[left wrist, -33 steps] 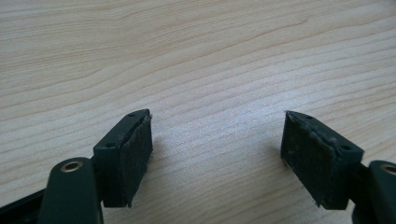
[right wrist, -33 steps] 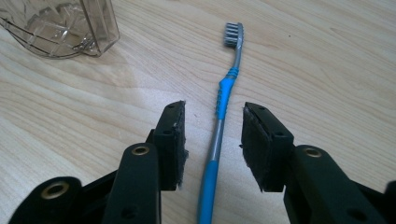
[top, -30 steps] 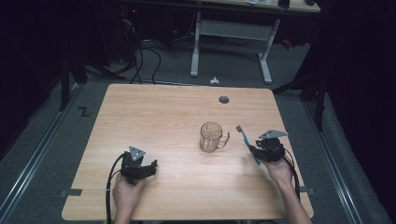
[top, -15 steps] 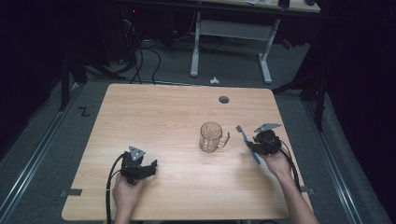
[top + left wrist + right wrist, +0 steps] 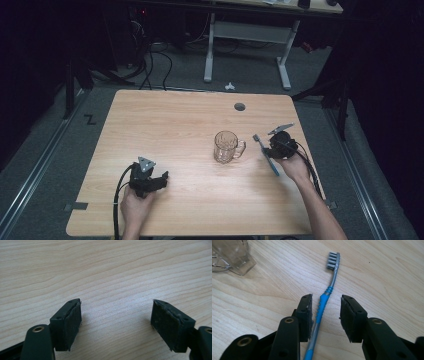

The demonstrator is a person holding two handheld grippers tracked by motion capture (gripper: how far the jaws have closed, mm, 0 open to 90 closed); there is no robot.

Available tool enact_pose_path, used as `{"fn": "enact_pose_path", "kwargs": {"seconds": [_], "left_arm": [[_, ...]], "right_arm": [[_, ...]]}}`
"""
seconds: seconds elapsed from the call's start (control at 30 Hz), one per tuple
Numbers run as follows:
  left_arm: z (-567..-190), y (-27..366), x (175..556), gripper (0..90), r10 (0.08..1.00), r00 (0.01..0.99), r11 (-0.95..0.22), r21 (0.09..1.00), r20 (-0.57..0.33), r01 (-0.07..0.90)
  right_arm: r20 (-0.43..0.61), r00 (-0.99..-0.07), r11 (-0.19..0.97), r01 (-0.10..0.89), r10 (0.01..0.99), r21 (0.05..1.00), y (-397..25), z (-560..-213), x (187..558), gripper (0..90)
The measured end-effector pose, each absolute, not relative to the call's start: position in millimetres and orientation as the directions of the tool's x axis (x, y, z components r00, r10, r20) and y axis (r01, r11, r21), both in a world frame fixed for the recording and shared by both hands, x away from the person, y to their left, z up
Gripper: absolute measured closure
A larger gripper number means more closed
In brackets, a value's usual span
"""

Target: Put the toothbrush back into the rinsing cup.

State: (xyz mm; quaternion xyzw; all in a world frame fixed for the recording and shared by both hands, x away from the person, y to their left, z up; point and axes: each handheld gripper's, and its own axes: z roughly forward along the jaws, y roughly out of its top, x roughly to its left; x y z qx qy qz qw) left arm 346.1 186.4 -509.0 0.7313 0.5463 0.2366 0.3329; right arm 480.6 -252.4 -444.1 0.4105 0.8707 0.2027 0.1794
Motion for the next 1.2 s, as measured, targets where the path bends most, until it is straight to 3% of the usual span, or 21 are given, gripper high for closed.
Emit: {"fn": "enact_pose_path", "kwargs": {"seconds": [1.2], "left_arm": [[-509, 187, 346, 25.0, 0.956, 0.293, -0.179, 0.746, -0.022, 0.641]], "right_arm": [[-0.12, -0.628, 0.632, 0.72, 0.769, 0.286, -228, -459, 527, 67.3]]}}
